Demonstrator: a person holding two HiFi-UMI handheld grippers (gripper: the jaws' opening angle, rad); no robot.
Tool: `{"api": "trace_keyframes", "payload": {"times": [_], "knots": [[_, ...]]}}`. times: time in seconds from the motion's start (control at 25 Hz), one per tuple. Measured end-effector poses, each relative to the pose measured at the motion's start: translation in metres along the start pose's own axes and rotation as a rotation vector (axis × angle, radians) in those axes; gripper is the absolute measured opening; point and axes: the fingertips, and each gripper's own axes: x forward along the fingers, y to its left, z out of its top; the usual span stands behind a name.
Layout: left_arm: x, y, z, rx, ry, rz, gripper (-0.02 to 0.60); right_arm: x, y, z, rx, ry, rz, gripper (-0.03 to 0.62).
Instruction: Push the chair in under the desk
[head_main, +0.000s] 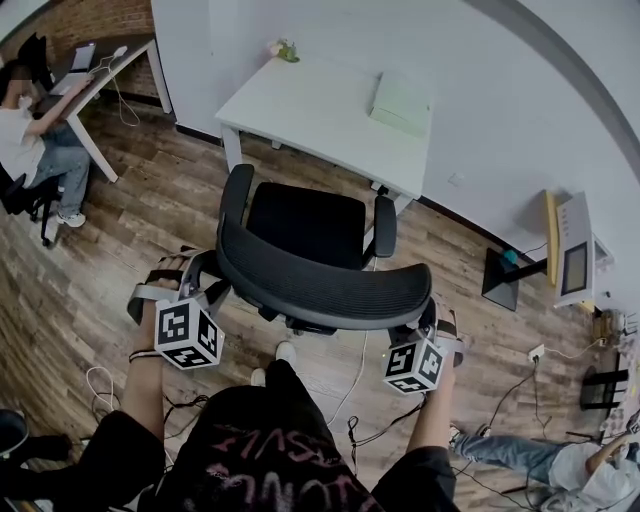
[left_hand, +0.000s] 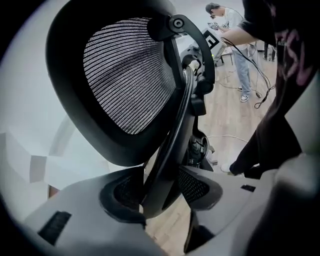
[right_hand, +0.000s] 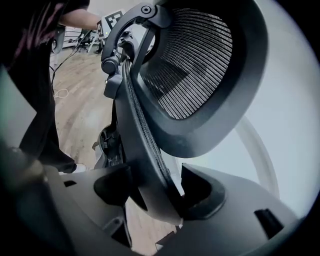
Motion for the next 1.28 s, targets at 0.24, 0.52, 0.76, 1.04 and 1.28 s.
{"api": "trace_keyframes", "payload": {"times": [0.24, 0.52, 0.76, 1.04, 1.28], "knots": [[0.013, 0.014, 0.000, -0.005, 0.002, 0.018, 0.229, 0.019, -0.012, 0.002, -0.008, 0.008, 0.004, 0.276], [0.031, 0.039, -0.004, -0.003, 0.009, 0.025, 0.230, 0.042, -0.027, 0.012, -0.013, 0.004, -0.004, 0.276], [0.045, 0.057, -0.014, 0.005, 0.002, 0.025, 0.230, 0.061, -0.034, 0.024, -0.011, 0.019, -0.004, 0.276], [0.062, 0.084, -0.024, 0.013, -0.004, 0.018, 0.232, 0.083, -0.045, 0.038, -0.005, 0.031, -0.009, 0.276], [0.080, 0.104, -0.025, 0.024, -0.011, 0.011, 0.232, 0.104, -0.058, 0.042, -0.004, 0.036, -0.003, 0.276]]}}
